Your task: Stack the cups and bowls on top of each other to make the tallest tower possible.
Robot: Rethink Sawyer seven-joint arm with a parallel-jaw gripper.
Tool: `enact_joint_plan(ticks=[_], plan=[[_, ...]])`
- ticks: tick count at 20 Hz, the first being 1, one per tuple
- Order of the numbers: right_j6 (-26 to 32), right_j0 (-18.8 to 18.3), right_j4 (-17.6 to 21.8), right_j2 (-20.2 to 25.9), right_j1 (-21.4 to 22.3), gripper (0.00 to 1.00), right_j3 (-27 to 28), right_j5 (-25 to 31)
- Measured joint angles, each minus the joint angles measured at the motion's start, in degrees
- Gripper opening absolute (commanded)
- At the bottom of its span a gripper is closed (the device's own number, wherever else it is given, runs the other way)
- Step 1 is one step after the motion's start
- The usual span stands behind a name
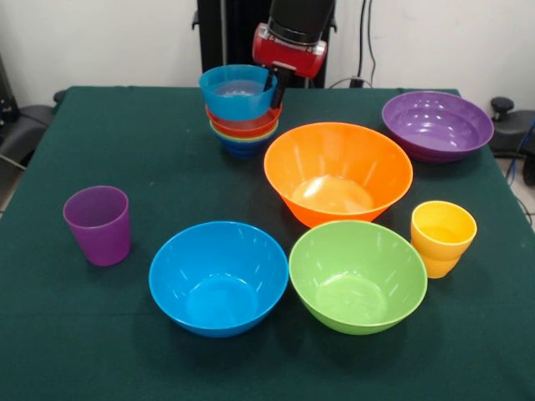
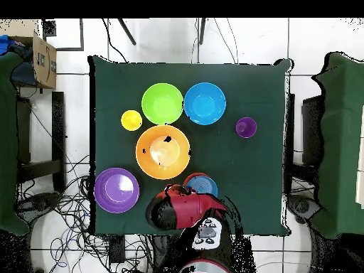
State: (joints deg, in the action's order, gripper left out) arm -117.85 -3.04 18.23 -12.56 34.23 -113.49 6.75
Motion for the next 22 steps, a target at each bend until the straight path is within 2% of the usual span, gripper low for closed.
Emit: enact_joint_plan(ticks=[22], plan=[[0.00,0.27,-0.09,-0.35,-1.57,0.00,0.01,-2.23]])
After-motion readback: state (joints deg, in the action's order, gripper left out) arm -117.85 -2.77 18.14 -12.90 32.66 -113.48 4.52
